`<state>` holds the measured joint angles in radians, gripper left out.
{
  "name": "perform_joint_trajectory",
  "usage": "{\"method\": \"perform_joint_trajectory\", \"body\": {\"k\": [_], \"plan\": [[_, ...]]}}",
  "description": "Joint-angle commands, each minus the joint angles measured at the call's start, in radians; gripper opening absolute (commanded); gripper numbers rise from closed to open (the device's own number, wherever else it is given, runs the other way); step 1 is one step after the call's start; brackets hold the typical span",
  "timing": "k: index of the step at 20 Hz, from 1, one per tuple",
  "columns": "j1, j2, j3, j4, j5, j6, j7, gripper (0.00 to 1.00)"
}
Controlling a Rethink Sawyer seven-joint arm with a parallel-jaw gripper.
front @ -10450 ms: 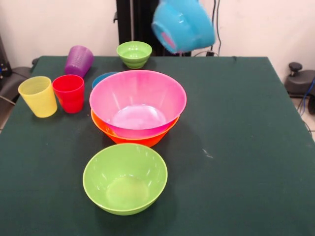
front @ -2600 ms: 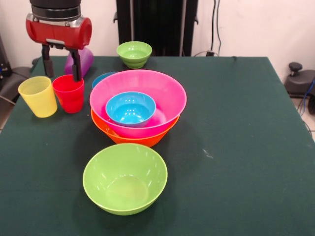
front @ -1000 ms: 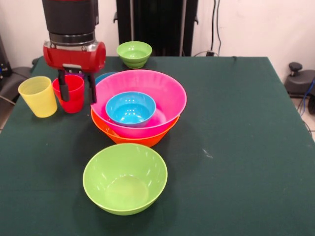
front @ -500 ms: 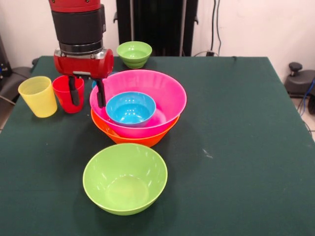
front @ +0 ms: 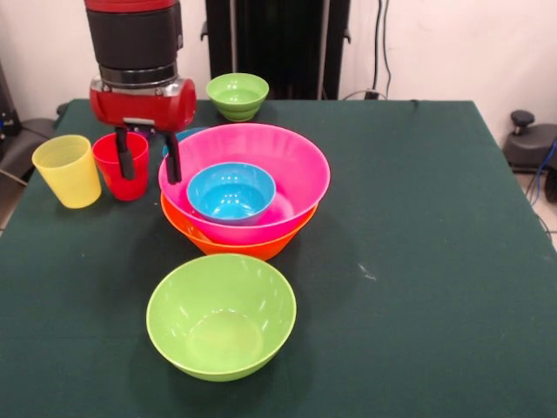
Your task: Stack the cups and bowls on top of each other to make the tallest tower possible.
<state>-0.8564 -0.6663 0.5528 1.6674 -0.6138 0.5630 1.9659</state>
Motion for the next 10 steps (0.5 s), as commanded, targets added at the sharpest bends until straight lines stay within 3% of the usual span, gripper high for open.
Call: {"method": "perform_joint_trajectory", "body": {"k": [1, 10], "plan": [[0.006, -0.042, 0.013, 0.050, 0.008, 0.126, -0.142, 1.00], [-0.032, -0.128, -0.034, 0.178, -0.023, 0.127, -0.148, 1.00]]}}
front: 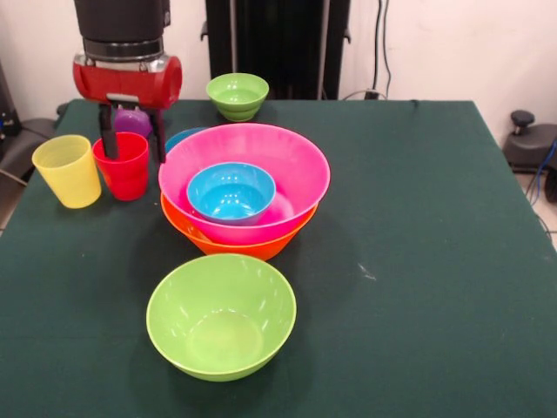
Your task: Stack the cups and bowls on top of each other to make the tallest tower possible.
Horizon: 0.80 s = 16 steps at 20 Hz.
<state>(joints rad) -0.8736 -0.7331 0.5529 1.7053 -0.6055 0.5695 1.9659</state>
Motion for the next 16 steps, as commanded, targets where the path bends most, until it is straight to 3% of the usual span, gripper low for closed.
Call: {"method": "perform_joint_trajectory", "body": {"k": [1, 8, 16], "plan": [[-0.019, -0.063, -0.037, 0.147, -0.037, 0.115, -0.148, 1.00], [-0.064, -0.060, -0.055, 0.155, -0.113, 0.128, -0.216, 1.00], [-0.064, -0.001, -0.066, 0.161, -0.161, 0.071, -0.157, 1.00]]}}
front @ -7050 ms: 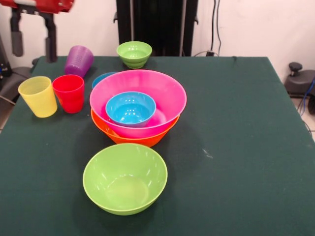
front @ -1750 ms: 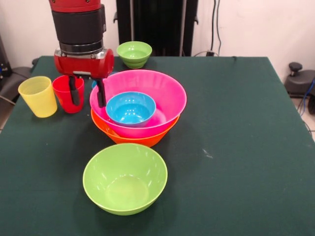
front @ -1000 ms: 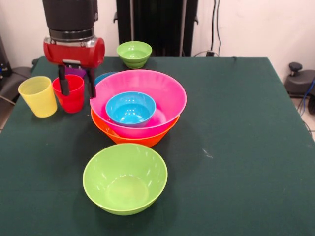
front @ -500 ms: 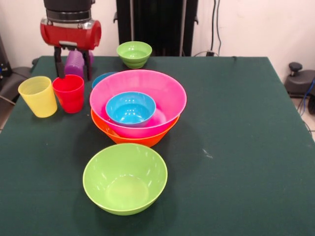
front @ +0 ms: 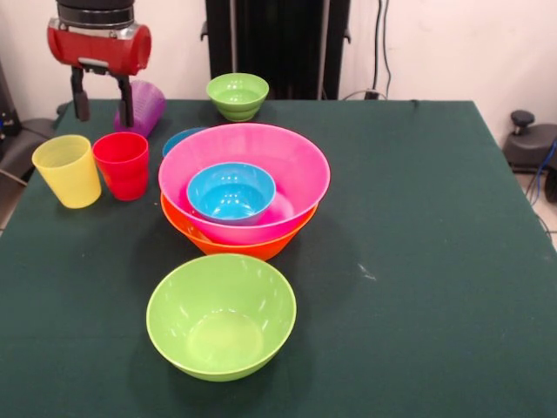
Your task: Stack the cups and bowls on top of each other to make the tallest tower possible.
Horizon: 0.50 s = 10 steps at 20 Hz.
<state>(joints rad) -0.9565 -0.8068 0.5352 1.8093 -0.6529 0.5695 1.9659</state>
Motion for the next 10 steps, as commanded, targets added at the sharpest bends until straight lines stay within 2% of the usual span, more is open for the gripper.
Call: {"method": "perform_joint_trajectory", "body": {"k": [1, 7, 10], "plan": [[0.022, 0.076, -0.050, 0.057, -0.116, 0.068, -0.149, 1.00], [0.056, 0.114, -0.083, 0.057, -0.155, 0.010, -0.074, 1.00], [0.071, 0.156, -0.113, 0.047, -0.181, -0.016, -0.035, 1.00]]}}
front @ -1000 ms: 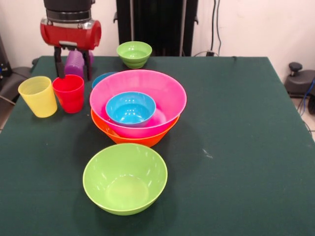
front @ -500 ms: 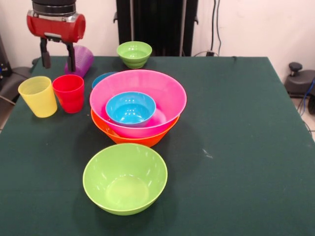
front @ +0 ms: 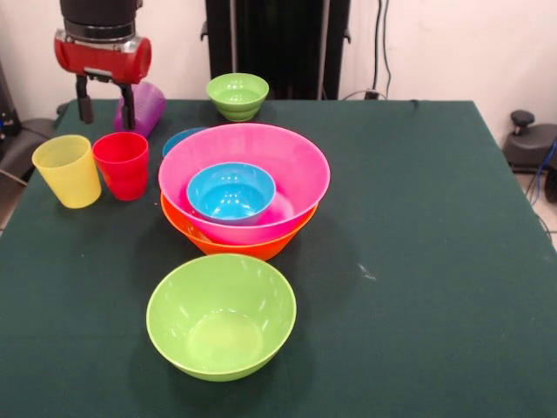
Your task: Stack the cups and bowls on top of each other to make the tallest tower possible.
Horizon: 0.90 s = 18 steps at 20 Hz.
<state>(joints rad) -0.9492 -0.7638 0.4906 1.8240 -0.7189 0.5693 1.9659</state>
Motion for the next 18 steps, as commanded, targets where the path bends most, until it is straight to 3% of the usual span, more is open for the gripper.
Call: {"method": "perform_joint_trajectory", "body": {"k": [1, 8, 18], "plan": [[0.066, 0.120, -0.076, 0.034, -0.120, -0.022, -0.028, 1.00], [0.114, 0.159, -0.168, 0.025, -0.171, -0.083, 0.063, 1.00], [0.138, 0.211, -0.232, -0.010, -0.175, -0.147, 0.076, 1.00]]}}
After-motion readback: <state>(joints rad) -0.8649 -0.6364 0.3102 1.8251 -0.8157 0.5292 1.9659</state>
